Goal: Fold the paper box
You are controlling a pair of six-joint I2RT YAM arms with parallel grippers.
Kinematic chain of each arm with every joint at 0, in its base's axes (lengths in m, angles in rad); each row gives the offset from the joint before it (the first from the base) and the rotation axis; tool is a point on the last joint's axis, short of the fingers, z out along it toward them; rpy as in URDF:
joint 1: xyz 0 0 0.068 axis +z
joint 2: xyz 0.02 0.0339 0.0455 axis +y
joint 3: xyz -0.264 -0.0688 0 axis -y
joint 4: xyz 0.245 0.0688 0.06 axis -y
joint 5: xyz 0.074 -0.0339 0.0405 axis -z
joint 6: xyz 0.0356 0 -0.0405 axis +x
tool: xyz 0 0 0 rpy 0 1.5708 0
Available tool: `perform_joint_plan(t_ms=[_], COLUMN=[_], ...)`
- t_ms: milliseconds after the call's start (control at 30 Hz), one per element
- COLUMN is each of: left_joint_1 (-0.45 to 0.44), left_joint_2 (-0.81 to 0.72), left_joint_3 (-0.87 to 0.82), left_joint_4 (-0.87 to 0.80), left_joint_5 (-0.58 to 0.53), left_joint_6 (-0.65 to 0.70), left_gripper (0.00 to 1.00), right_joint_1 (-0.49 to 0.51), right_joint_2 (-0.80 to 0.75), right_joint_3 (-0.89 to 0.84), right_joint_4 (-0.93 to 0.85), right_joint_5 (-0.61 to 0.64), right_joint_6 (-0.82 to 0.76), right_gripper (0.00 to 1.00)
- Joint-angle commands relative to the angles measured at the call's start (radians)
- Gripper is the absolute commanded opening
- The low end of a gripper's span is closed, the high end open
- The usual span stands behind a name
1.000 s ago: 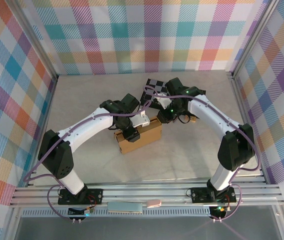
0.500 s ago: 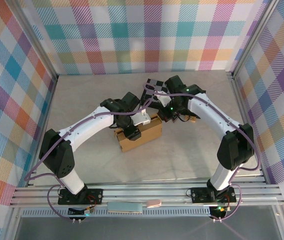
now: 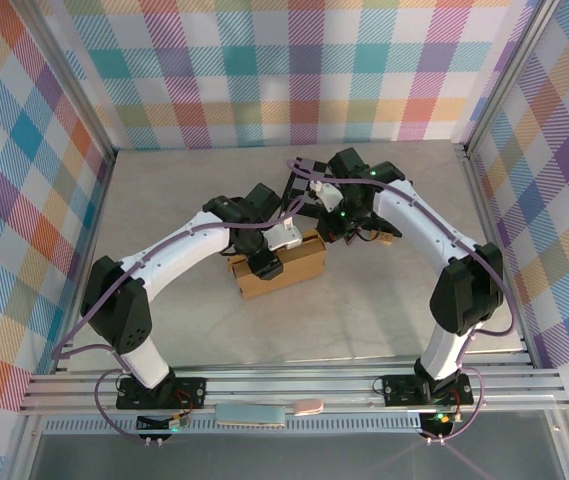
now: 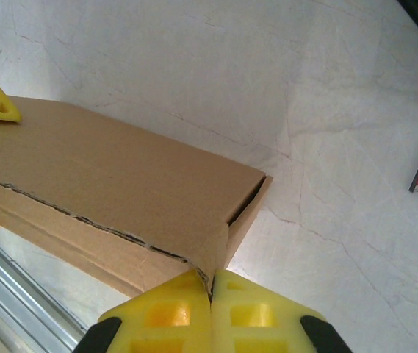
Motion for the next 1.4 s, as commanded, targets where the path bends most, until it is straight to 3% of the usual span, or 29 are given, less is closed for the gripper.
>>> perform_joint_plan(t_ms=[0, 333, 733, 1033, 1167, 1367], left_joint_1=[0.011, 0.011, 0.011, 0.011, 0.017, 0.041], left_joint_2=[0.008, 0.015, 0.023, 0.018, -0.007, -0.066], left_joint_3=[0.033, 0.044, 0.046, 0.044, 0.032, -0.010], left_joint_4=[-0.007, -0.018, -0.018, -0.005, 0.041, 0.112], left_joint_5=[-0.001, 0.005, 0.016, -0.009, -0.036, 0.005], left_joint_6=[-0.011, -0.018, -0.035, -0.055, -0.107, -0.200], left_gripper=[0.52, 0.50, 0.36, 0.40, 0.49, 0.52], right_joint_1=[0.013, 0.013, 0.032, 0.054, 0.070, 0.098], right_joint_2=[0.011, 0.056, -0.022, -0.094, -0.133, -0.196], right_joint_3=[0.039, 0.120, -0.034, -0.175, -0.254, -0.343], right_joint_4=[-0.069, -0.142, -0.003, 0.125, 0.182, 0.257], right_joint_5=[-0.048, -0.082, -0.037, 0.014, 0.049, 0.118], right_joint_6=[0.058, 0.126, 0.207, 0.216, 0.209, 0.225], right_gripper=[0.00, 0.00, 0.00, 0.00, 0.00, 0.00])
